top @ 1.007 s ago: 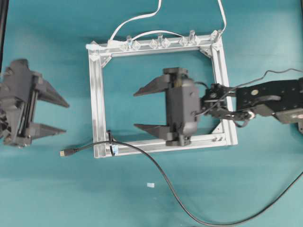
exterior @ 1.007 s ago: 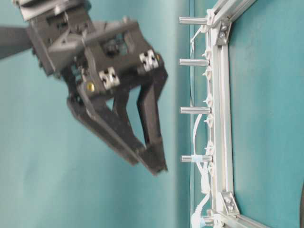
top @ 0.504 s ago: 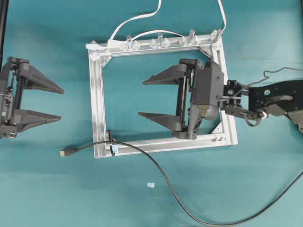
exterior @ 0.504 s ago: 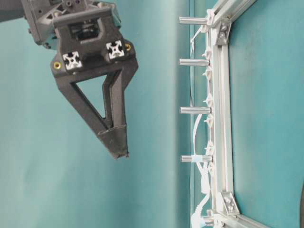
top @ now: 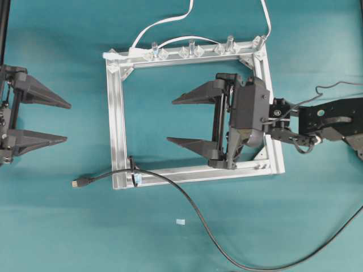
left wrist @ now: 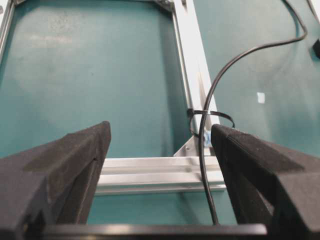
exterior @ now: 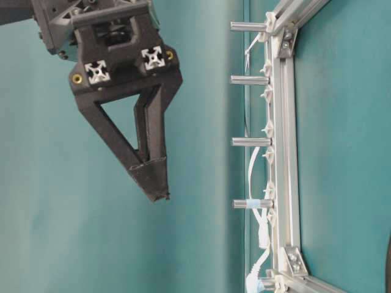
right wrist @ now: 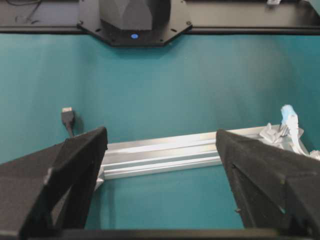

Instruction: Insert the wire through the string loop located on the left side.

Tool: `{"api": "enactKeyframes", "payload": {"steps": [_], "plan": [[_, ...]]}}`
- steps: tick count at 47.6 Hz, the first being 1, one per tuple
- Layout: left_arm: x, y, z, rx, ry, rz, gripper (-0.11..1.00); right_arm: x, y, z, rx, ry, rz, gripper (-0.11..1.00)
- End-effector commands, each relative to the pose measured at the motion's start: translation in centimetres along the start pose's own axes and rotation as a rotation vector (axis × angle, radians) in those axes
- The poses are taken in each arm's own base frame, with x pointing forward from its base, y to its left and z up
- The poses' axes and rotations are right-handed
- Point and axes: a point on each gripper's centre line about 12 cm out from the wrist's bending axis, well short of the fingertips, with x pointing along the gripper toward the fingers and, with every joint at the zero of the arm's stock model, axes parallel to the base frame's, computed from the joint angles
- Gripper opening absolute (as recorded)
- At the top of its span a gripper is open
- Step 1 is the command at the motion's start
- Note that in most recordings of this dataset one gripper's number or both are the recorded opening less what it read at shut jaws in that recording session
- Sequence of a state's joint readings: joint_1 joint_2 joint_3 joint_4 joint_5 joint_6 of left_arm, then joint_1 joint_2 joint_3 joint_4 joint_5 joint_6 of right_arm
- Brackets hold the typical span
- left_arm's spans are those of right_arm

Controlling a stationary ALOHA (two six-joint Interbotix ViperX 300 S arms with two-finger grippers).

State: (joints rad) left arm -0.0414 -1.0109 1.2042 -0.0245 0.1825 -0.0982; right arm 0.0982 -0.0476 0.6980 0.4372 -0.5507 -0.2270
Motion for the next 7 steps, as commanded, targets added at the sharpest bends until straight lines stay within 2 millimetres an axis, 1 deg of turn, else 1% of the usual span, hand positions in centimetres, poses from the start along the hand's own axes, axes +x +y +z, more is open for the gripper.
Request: {"api": "enactKeyframes", "payload": {"steps": [1,7], "plan": [[0.03,0.04,0.46,0.008,-0.016,0.003,0.82,-0.31,0.27,1.61,0.007,-0.049,0.008,0.90],[0.03,0.04,0.44,0.008,-0.014,0.003,0.82,-0.28,0.28,1.52,0.006,-0.044,0.008,0.90]]}}
